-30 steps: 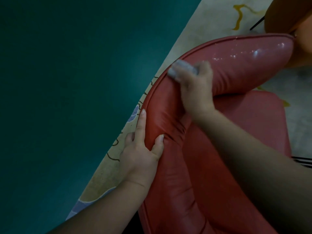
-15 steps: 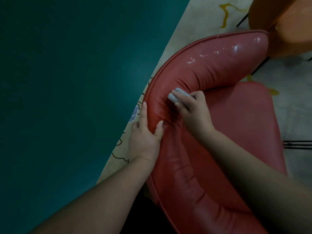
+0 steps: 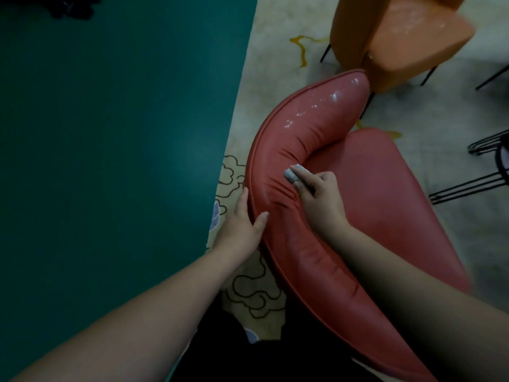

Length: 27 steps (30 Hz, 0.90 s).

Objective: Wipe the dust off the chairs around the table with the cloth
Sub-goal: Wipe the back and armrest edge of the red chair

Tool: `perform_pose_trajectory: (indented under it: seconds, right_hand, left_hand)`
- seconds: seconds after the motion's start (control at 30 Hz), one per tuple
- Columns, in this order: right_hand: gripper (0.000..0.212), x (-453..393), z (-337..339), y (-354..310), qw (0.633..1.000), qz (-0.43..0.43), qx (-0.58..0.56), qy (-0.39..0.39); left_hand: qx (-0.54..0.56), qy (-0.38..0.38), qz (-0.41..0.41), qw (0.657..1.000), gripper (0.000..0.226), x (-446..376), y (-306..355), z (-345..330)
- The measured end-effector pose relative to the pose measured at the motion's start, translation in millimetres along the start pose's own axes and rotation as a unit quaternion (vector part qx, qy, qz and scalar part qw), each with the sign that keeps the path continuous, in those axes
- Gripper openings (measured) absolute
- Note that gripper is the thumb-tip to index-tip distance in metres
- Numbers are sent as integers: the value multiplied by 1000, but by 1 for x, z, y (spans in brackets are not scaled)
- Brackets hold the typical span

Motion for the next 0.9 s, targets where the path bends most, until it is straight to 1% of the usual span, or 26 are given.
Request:
perform_pose_trajectory:
  seconds: [0.1, 0.23, 0.4, 0.6, 0.7, 0.8, 0.9]
  right_hand:
    - [34, 9, -3, -12, 999, -44, -8, 18]
    - [34, 18, -8, -27, 995, -94, -22, 37]
    - [33, 26, -10, -47, 986, -146, -56, 54]
    - [33, 21, 3, -54, 983, -161, -54, 72]
    - [34, 13, 10, -43, 980, -172, -46, 83]
    - [33, -3, 10, -29, 980, -179, -37, 73]
    - [33, -18, 11, -20, 981, -172, -42, 80]
  left_hand:
    - [-72, -26, -8, 997, 71, -6, 6, 42]
    - [-169, -73, -32, 982, 64, -13, 11, 91]
    - [-237, -89, -63, 965, 61, -24, 21, 129]
    - [-268, -109, -94, 953, 58, -44, 46, 131]
    - [-268, -114, -99, 951, 57, -60, 61, 121]
    - [-262, -113, -99, 953, 55, -76, 75, 110]
    - [-257, -112, -102, 954, 52, -89, 86, 98]
Point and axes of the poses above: each hand's wrist, its own x-axis away from the middle knuckle, its own z-axis out of the back of the hand, y = z × x, the point moved 8 cm from there along -x, towards the middle knuckle, and after that the axes turned 15 degrees about x, right-handed, at the moved point
